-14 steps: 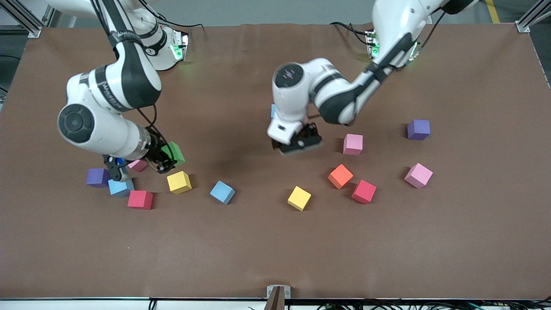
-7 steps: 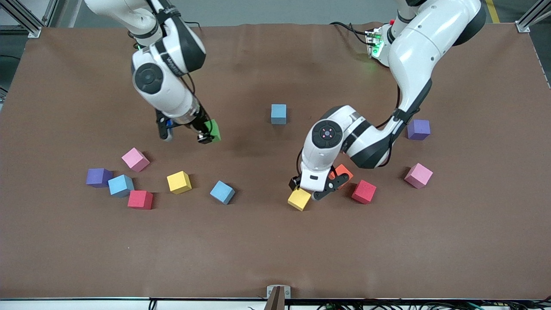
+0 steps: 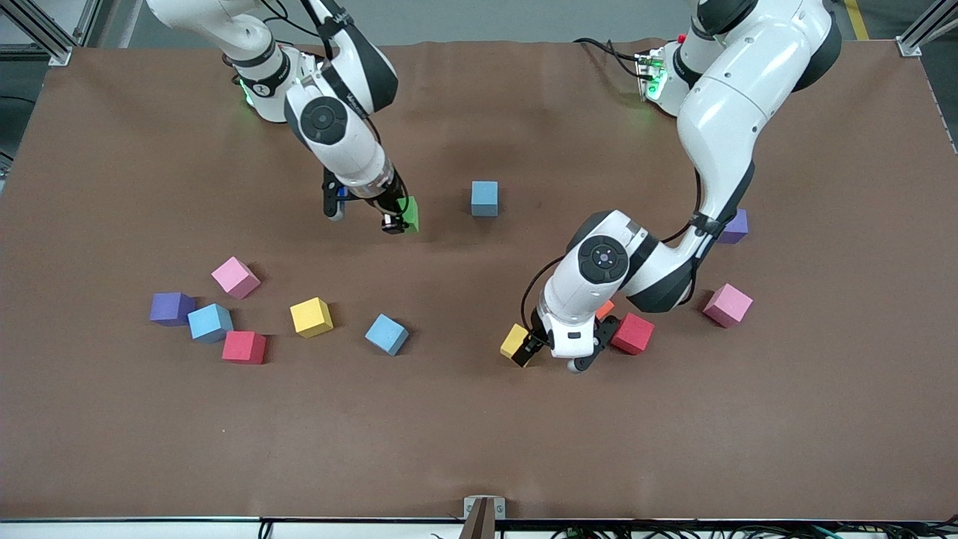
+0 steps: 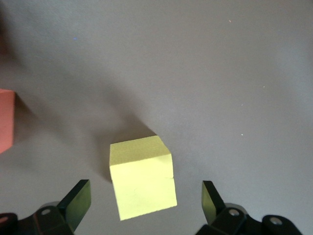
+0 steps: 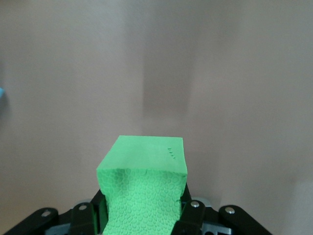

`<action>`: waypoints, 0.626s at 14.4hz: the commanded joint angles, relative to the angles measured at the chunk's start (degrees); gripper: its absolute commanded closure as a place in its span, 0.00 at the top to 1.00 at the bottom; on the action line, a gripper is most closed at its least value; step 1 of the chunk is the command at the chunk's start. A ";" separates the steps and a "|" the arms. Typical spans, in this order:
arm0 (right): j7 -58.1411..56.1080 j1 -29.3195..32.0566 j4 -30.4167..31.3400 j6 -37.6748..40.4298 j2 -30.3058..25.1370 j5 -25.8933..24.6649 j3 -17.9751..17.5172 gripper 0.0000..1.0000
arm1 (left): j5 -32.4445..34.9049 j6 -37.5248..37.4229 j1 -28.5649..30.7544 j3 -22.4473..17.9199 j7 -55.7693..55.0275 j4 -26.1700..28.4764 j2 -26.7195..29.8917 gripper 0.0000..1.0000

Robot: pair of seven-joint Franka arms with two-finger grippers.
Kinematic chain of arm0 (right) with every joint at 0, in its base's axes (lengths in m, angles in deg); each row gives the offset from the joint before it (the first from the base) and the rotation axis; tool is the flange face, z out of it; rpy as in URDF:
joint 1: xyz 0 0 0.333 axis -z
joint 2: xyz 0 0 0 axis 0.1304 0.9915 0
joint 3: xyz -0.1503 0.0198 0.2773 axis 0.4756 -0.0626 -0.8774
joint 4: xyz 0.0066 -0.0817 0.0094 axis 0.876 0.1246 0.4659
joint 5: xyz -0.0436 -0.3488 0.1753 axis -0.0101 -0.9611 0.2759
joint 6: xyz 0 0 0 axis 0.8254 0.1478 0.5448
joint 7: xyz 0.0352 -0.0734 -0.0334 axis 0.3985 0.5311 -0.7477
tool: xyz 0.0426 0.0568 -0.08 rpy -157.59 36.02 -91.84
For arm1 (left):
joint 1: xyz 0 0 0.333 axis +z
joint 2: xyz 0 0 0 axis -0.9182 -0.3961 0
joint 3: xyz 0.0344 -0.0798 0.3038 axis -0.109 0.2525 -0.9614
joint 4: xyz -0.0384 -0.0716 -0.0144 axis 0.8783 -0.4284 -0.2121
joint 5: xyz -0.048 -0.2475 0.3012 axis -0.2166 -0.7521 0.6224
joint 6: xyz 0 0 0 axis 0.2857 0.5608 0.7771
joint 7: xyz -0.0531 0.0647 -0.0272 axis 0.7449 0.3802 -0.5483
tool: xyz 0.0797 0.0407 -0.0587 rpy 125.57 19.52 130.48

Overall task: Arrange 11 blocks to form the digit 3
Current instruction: 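Grasp the yellow block with the left gripper while the right gripper lowers green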

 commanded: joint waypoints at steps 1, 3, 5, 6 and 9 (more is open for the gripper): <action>5.30 -1.79 0.58 -4.18 2.68 0.30 -0.02 0.00 | -0.96 0.44 -1.45 -0.94 -0.32 -3.35 -2.80 1.00; 8.81 -3.10 0.58 -7.43 5.22 0.30 -0.02 0.00 | -0.96 0.44 -1.98 -1.74 -0.50 -3.35 -3.50 1.00; 10.49 -4.95 0.49 -8.50 7.16 0.21 -0.02 0.00 | -0.96 2.19 -2.16 -2.09 -0.85 -3.44 -4.55 1.00; 11.28 -5.13 0.49 -8.51 7.26 0.21 -0.02 0.00 | -0.96 4.29 -2.59 -2.18 -2.24 -3.44 -5.34 1.00; 14.26 -7.15 0.23 -8.68 8.13 0.21 -0.02 0.01 | -0.96 7.65 -2.95 -2.70 -3.05 -3.44 -6.22 1.00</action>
